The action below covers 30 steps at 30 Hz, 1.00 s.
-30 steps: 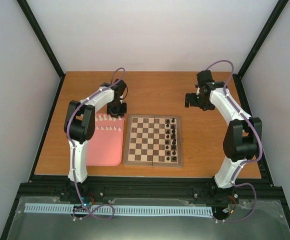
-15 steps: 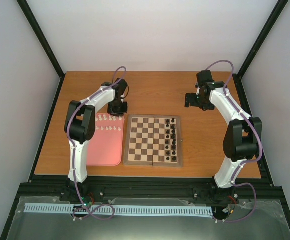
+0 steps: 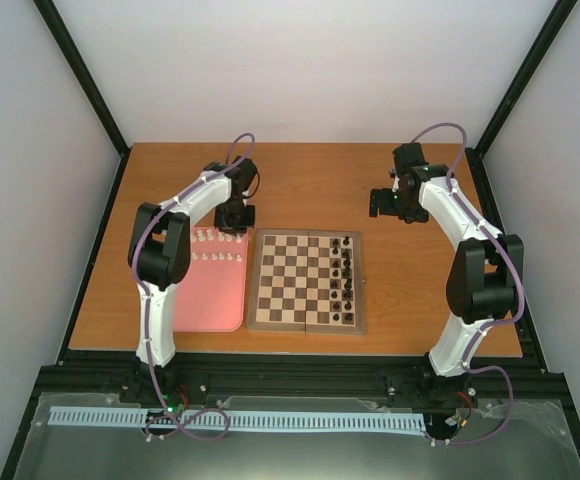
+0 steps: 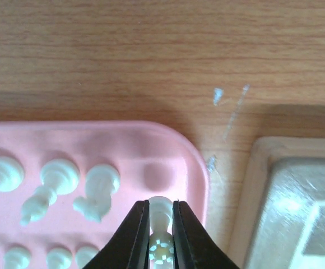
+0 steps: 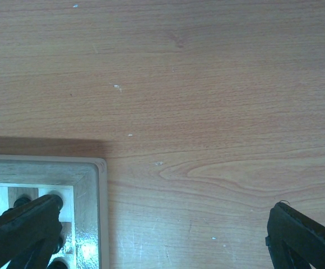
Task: Set up the chess pieces on the board
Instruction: Pick up the chess piece from the storage box, then place the chess piece on the chessboard.
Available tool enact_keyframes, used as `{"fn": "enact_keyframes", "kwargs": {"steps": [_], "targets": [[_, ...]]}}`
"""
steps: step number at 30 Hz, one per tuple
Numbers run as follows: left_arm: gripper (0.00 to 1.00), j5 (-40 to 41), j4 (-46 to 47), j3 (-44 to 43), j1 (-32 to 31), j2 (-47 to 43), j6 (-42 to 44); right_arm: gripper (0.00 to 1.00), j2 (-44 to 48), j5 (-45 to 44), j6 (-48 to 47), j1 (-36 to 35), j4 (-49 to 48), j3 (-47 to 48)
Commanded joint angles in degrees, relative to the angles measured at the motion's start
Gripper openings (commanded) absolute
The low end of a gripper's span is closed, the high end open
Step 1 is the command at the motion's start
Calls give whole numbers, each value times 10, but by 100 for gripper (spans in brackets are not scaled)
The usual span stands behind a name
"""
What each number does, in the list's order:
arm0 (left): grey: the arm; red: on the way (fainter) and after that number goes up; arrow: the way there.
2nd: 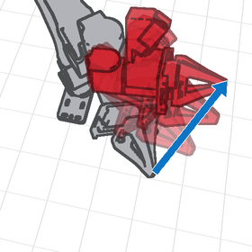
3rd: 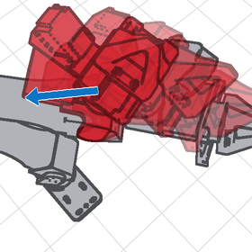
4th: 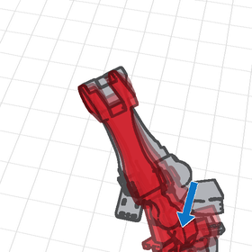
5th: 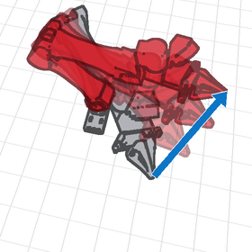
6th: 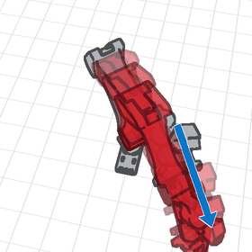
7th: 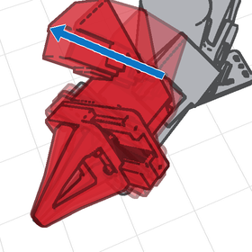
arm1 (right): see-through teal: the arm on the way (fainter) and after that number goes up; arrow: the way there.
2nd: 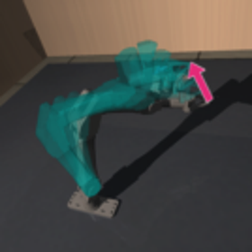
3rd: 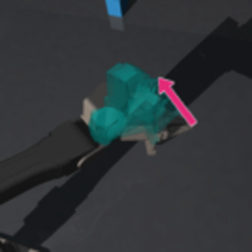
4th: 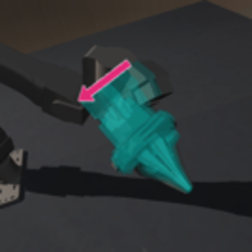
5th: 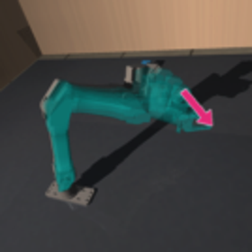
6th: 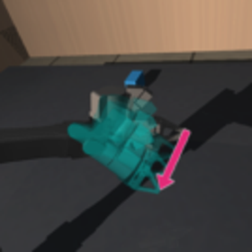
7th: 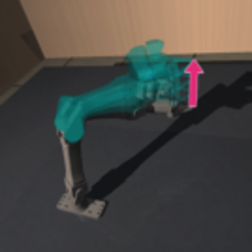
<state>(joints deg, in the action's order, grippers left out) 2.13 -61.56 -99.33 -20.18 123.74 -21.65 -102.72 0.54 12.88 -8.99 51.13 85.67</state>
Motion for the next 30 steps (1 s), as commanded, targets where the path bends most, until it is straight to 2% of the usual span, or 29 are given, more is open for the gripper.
{"fn": "enact_keyframes", "kwargs": {"steps": [1,8,22,30], "targets": [[1,5,-33,-39,-22,-46,0,100,11,3,-3,6,-7,-4],[1,-1,-73,-101,-52,-39,-3,100,9,7,-2,6,-6,-1],[1,-35,-76,-154,-85,12,-10,100,12,0,-5,6,-8,-9],[1,-37,-71,-143,-87,23,-11,100,14,-3,-6,8,-9,-16]]}}
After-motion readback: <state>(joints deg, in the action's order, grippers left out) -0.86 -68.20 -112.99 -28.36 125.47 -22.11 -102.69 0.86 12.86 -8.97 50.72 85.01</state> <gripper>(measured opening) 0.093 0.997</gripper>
